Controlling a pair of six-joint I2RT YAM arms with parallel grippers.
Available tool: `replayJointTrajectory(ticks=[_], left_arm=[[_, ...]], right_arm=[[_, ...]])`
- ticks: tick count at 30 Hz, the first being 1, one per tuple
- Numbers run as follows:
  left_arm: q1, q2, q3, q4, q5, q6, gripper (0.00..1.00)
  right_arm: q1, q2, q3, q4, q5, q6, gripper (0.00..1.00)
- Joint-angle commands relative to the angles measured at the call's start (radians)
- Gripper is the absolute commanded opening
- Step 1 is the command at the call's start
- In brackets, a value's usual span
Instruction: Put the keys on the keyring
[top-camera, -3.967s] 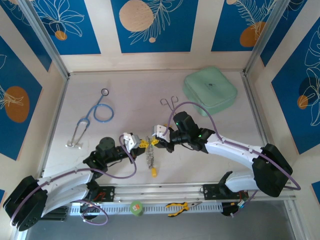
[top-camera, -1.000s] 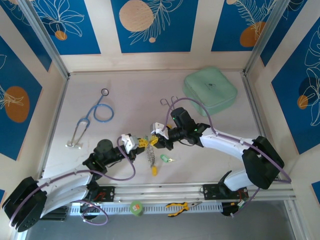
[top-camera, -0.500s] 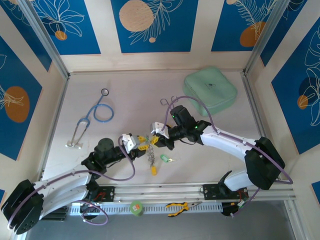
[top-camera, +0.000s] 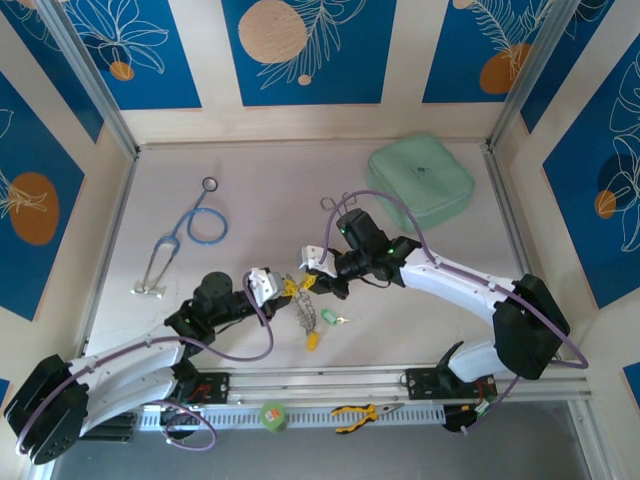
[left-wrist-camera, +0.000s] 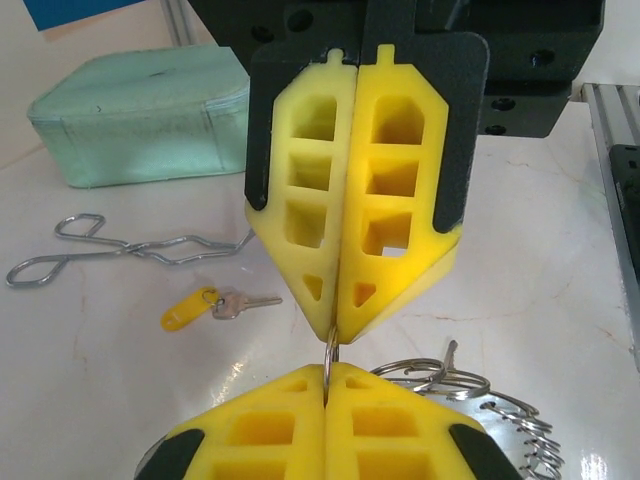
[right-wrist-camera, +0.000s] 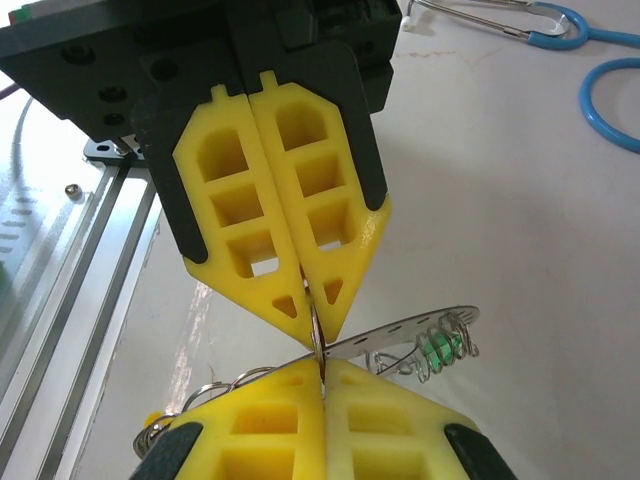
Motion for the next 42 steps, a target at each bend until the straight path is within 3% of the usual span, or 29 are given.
replayJointTrajectory(ticks=[1, 3, 4, 8, 11, 14, 16, 22, 32, 39, 42], left_arm=[[-0.006, -0.016, 0.025, 0.006, -0.027, 0.033, 0.0], [-0.006, -0.035, 0.024, -0.007, -0.041, 0.05, 0.0], [-0.006, -0.043, 0.024, -0.018, -0.046, 0.064, 0.0], [-0.005, -0.053, 0.034, -0.056, -0.071, 0.098, 0.0], [-0.006, -0.045, 0.043, -0.061, -0.075, 0.102, 0.0], [-0.006, -0.033, 0.055, -0.076, -0.089, 0.093, 0.0], [-0.005, -0.028, 0.063, -0.088, -0.104, 0.08, 0.0], [-0.005, -0.025, 0.087, -0.123, -0.141, 0.05, 0.0], [-0.008, -0.036, 0.108, -0.189, -0.168, 0.052, 0.0], [-0.011, -0.051, 0.105, -0.215, -0.192, 0.047, 0.0], [-0.012, -0.036, 0.109, -0.213, -0.195, 0.044, 0.0]], right_arm=[[0.004, -0.023, 0.005, 0.015, 0.008, 0.021, 0.05], [-0.016, -0.055, -0.022, 0.03, 0.049, 0.056, 0.27], [-0.025, -0.078, -0.042, 0.041, 0.071, 0.075, 0.32], [-0.034, -0.15, -0.112, 0.072, 0.239, 0.21, 0.37], [-0.032, -0.147, -0.1, 0.031, 0.448, 0.457, 0.35], [-0.04, -0.079, 0.002, -0.162, 0.675, 0.778, 0.32], [-0.055, 0.0, 0.098, -0.342, 0.731, 0.915, 0.31], [-0.07, 0.172, 0.169, -0.52, 0.717, 1.049, 0.35], [-0.08, 0.34, 0.265, -0.459, 0.654, 1.155, 0.41], [0.007, 0.257, 0.174, -0.519, 0.544, 1.17, 0.38], [0.024, 0.203, 0.147, -0.577, 0.525, 1.25, 0.38]])
